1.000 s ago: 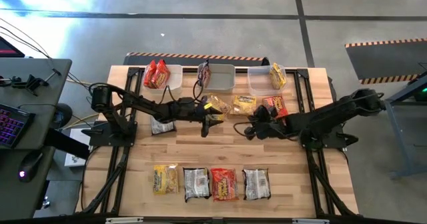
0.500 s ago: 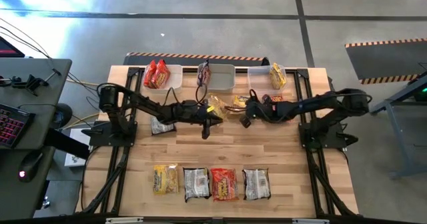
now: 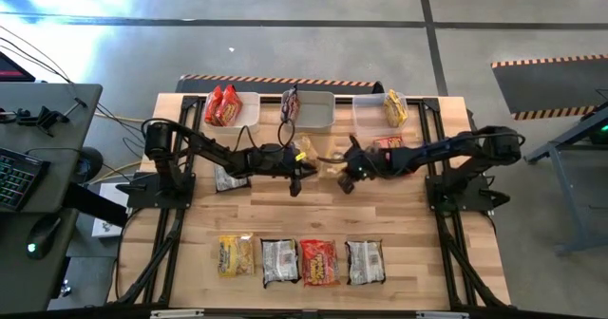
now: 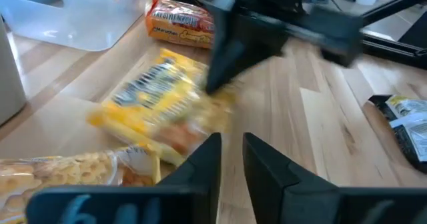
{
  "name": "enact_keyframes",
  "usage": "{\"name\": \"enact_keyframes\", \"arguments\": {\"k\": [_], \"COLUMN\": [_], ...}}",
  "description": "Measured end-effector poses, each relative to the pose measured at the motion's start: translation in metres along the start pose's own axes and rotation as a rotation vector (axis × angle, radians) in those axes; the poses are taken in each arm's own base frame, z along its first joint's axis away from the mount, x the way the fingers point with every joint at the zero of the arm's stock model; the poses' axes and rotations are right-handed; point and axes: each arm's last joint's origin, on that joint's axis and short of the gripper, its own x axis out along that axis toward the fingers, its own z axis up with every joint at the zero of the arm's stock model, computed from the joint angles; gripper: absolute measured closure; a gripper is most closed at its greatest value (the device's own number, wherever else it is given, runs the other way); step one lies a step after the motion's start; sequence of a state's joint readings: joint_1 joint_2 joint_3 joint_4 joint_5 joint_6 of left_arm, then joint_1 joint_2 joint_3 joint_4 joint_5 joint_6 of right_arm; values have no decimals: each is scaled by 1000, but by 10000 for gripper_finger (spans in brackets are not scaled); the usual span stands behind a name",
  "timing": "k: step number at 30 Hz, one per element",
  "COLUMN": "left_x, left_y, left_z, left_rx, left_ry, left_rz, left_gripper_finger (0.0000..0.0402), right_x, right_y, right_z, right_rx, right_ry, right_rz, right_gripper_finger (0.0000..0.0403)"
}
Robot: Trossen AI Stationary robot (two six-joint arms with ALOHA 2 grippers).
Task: Sort Maruchan noodles
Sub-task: Put the yellow noodle pack into the transparent bin
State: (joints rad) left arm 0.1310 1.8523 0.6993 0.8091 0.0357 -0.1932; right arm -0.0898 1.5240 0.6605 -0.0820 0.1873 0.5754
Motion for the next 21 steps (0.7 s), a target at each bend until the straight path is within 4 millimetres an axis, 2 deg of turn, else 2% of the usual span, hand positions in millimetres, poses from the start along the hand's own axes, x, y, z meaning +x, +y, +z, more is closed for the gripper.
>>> {"name": "enact_keyframes", "arguments": {"k": [5, 7, 13, 17, 21], "left_x": [0, 0, 1, 7, 13], "left_y": [4, 4, 8, 16, 20], "left_z": [0, 0, -2, 8, 17], "left_rx": [-46, -48, -55, -74, -31], "left_ry": [5, 18, 68, 129, 226], "left_rz": [-7, -28, -25, -68, -103], "left_gripper_finger": [332, 330, 329, 329, 329], "right_x": [-7, -12, -29, -34, -22], "right_y": [24, 34, 58, 58, 48], "right_z": [-4, 1, 16, 20, 10], "right_rx": [-7, -23, -155, -284, -367], "right_ry": [38, 27, 42, 68, 7], "right_rz": [96, 125, 125, 98, 89], "right_gripper_finger": [401, 392, 317, 264, 261]}}
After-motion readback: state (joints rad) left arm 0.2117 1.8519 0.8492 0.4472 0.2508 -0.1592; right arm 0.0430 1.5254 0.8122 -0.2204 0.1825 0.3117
